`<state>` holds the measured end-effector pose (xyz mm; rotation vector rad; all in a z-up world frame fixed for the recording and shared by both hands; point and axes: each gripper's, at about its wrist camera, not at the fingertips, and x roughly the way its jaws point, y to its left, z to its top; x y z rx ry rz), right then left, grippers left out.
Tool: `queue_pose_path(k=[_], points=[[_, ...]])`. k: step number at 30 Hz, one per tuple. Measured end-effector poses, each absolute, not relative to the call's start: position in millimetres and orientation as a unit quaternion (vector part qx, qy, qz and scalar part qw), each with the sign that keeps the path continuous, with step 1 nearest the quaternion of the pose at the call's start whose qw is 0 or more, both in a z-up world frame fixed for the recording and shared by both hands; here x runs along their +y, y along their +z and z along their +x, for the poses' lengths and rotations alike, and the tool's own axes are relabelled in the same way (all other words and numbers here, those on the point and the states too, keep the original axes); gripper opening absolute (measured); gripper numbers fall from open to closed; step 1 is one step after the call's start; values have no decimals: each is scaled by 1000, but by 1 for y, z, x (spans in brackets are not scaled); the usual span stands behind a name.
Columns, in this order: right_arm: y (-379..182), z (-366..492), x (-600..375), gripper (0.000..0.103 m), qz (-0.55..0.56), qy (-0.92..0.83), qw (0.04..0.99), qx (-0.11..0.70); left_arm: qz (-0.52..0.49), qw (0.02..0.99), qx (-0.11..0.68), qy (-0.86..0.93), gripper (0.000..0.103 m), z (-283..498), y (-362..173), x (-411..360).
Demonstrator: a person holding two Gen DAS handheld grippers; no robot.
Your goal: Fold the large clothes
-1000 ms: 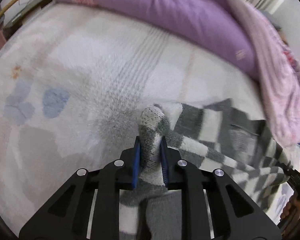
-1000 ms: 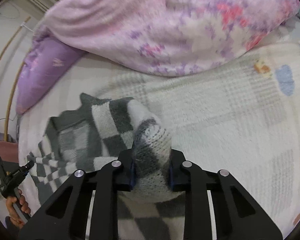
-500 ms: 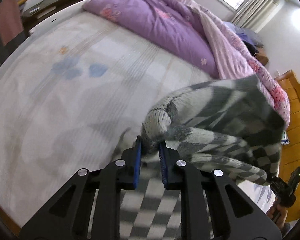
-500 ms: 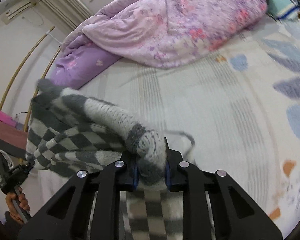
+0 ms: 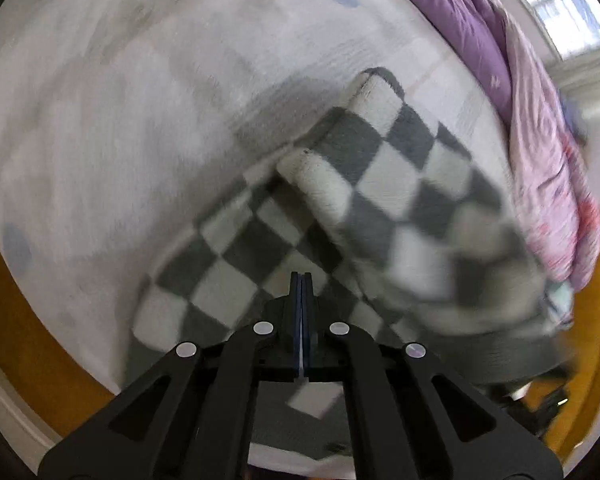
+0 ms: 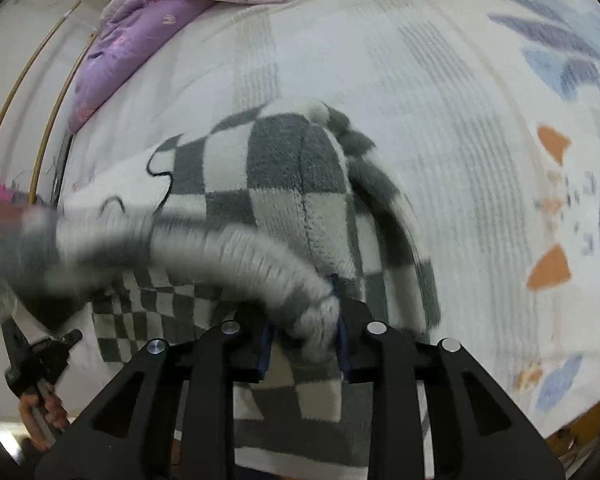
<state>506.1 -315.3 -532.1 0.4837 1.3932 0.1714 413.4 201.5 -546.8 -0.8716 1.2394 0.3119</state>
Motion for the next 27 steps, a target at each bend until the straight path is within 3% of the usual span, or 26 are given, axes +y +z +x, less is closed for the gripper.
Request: queue_pose_path(k=[1,5,6,8,18,23,25,27], points=[[-532,503,-317,27,233,79,734,633,-407,711,556,140,8,409,-548,203],[-522,490,-321,33,247,73,734,629,-442,700,542,144,56,396,-554,207],[-520,486,-324,50,250,62,733,630,-447,698,540,145,64,396,-557,209],[-517,473,-335,70,266,29,732,626,-460,694,533,146,72,397,-564,213],[-538,437,-350,71,502,27,656,563,-497,691,515,101,75,433,-589,208],[-564,451,-335,71,543,7,635,549,-484,691,528,100,75,457,-607,196],[-568,456,-333,70,544,2,632,552,-471,698,531,96,70,469,-610,195],[-566,465,-327,41,517,7,652,554,-438,711,544,87,12,479,-610,193]])
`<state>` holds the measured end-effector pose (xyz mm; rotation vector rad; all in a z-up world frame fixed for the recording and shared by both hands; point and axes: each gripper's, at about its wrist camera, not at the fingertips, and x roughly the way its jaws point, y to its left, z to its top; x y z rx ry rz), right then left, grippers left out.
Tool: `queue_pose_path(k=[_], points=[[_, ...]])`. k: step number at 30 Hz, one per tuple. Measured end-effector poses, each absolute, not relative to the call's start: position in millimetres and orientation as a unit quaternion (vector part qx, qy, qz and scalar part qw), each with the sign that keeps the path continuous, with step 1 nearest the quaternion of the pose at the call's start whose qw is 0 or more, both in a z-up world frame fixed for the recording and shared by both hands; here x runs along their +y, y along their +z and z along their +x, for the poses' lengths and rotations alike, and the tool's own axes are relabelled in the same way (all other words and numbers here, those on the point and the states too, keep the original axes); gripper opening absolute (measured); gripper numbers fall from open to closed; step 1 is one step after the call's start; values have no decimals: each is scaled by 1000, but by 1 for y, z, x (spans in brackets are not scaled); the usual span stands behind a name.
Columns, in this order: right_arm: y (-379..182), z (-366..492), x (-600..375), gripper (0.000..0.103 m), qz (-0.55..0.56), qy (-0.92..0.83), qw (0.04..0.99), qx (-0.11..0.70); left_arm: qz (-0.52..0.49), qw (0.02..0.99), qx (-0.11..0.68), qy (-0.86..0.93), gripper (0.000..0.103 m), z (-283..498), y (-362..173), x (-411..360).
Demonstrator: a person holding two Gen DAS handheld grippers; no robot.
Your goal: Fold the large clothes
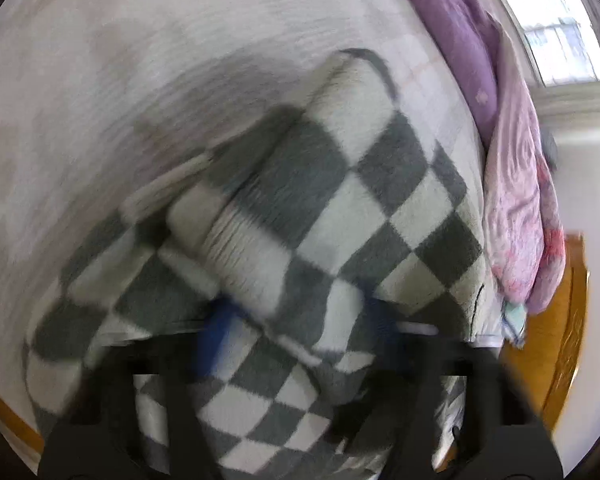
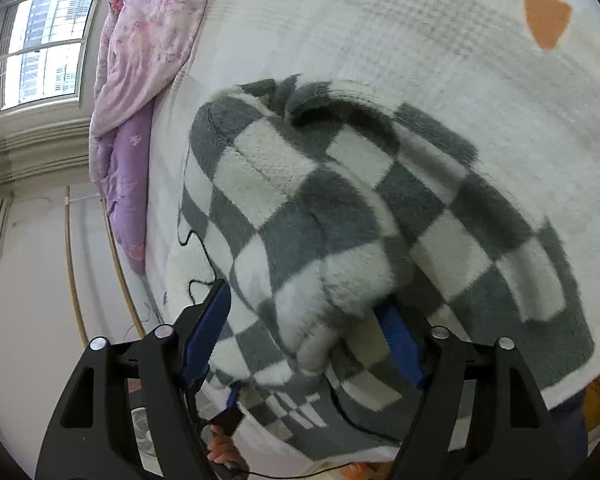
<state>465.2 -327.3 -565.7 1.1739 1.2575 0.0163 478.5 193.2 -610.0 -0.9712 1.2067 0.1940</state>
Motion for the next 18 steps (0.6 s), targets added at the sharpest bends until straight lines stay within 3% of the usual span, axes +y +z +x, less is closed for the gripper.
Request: queue_pose_path(k=[2,3,10,18], points=[[-564,471,-326,24,490,5,670,557,-423,715,552,77,12,483,-608,197],[-562,472,-328,21,484,7,676,556,-422,717,550,73,11,482,-604,200],[-510,460,-339,17,414,1,746,521,-422,744,518,28,11,435,-545,230],[-495,403,-343,15,359,-43,769,527,-407,711,574,13,11,370,-560,237]])
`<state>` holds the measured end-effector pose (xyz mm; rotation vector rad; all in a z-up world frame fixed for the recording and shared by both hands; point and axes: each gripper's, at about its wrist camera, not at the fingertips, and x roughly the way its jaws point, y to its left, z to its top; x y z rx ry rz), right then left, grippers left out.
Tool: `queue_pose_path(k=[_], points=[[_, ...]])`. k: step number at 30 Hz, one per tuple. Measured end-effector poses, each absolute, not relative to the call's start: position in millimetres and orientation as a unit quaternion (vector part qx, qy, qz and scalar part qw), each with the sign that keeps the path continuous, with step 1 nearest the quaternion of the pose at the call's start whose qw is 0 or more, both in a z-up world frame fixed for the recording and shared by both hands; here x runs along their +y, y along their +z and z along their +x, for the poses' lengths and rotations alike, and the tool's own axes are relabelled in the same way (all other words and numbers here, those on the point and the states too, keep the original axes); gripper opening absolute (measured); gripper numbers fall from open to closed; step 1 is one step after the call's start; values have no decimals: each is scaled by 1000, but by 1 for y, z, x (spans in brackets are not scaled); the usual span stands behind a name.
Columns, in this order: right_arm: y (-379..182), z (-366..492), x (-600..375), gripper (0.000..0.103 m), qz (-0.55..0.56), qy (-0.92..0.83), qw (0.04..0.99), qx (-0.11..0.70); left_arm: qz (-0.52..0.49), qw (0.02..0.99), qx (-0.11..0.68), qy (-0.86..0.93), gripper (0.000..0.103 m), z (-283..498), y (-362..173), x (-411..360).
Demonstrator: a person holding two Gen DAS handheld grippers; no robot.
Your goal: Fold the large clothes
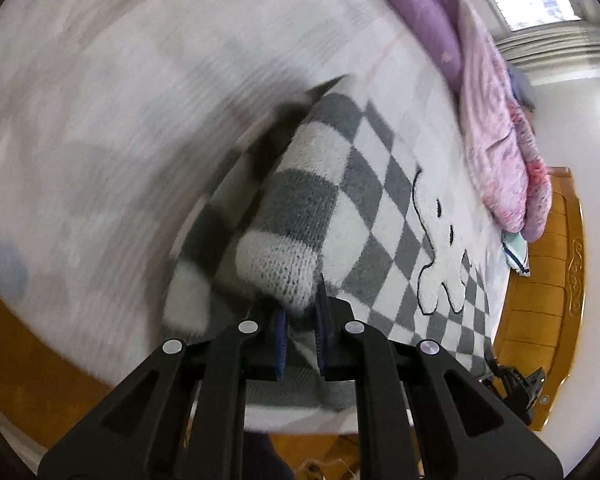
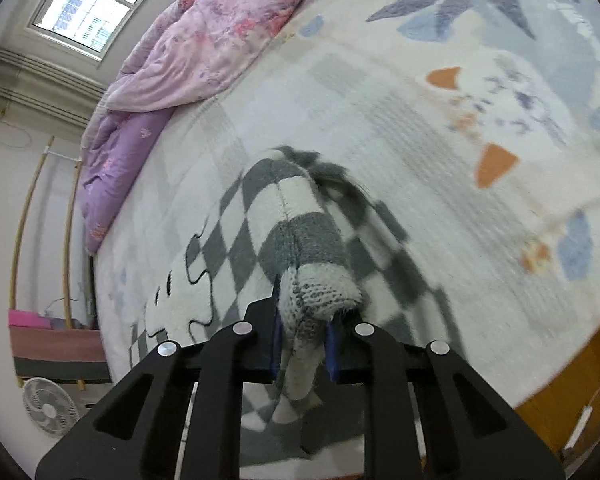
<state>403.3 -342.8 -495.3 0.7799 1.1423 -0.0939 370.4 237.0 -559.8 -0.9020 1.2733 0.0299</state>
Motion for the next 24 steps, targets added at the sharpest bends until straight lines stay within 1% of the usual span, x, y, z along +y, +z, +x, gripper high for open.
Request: queue_pose_path(k=[4,8,13,17,18,19,20,22,23,24], points=[[-516,378,-343,15,349,-74,760,544,-380,698,607,15,11,347,-577,229],[-536,364,-342,15,316,-90,756,566,-373,694,615,34,11,336,-596,227],[-571,365,-342,15,289,-101,746,591,-352,698,621,58,11,338,-619,224],[-597,373,-332,15,244,-106,742,616,-350,690,630,72,13,341,-637,223],[-598,375,-331,16,239,-107,741,619,-350,689,630,77,16,342,-639,223],[-596,376,-331,16,238,-107,739,621,-351,689,629,78,17,342,-639,223],[-593,376,-333,19,247,-106,736,621,-355,690,626,75,20,342,-638,223],[-582,374,-336,22,266,-109,730,620,-373,693,614,60,28,337,-628,225],[-574,372,-338,25,273,-111,730,616,-378,697,608,53,42,335,-623,226],[-563,369,-338,27,272,-117,732,614,-378,702,601,52,54,330,-618,231]])
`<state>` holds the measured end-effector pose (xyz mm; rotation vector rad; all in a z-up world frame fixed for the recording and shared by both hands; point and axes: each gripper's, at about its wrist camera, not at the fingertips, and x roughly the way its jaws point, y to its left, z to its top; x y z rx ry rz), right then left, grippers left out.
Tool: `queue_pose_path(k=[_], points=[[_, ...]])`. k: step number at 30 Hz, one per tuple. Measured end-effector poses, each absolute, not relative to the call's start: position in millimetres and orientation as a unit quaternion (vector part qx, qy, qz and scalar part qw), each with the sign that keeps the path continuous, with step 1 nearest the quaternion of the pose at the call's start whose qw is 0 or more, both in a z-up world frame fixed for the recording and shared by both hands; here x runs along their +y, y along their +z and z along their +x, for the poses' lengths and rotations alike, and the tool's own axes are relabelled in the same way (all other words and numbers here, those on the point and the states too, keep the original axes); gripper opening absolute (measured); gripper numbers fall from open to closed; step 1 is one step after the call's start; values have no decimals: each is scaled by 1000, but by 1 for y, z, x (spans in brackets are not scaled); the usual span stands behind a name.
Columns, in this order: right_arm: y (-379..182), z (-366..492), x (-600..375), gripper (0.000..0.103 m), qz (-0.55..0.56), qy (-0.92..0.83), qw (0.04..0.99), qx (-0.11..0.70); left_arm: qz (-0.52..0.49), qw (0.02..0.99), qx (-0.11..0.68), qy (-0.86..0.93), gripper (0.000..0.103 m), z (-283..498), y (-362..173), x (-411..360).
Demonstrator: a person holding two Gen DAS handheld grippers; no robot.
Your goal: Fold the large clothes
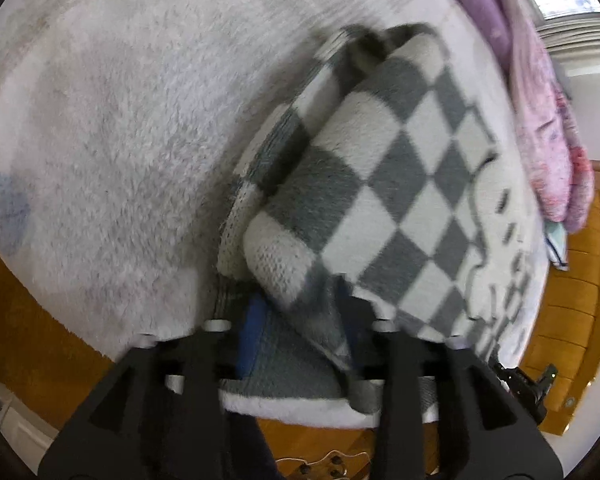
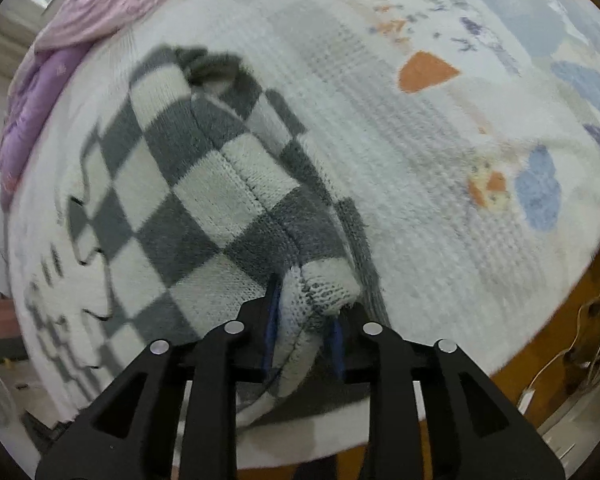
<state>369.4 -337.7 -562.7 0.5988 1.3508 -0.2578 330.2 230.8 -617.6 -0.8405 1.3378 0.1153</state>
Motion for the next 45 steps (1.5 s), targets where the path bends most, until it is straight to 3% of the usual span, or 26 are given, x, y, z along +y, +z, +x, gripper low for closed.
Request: queue_pose_path(k=[2,4,5,10,13,15,17,20,26,36,45], points=[[-541,366,-333,34,236,-147,739,613,-377,722,580,39,55,327,-604,234],[-518,365,-324,49,185,-177,762,594,-362,745,560,31,63,325,-590,236],[-511,366,-319,51,168,-179,775,582,-354,757,548,37,72,324,-585,237],[-477,396,-265,51,119,-120,840,516,-358,766,528,77,74,327,-590,245],[-487,427,-220,36,118,-37,853,506,-346,762,540,90,75,334,-608,248],[-497,452,-190,11,121,13,853,507,-330,759,554,92,75,337,-619,249],[-508,475,-156,3,124,62,849,510,-326,755,561,91,76,338,-629,247],[-522,502,-112,1,115,107,841,518,-327,755,560,105,83,336,-638,249],[-579,522,-70,1,70,115,806,576,-341,761,544,98,84,326,-639,253],[-587,419,-81,0,97,104,802,580,-377,741,553,58,86,304,-652,232],[-586,378,-86,0,117,105,804,573,-380,742,551,49,85,298,-658,215]])
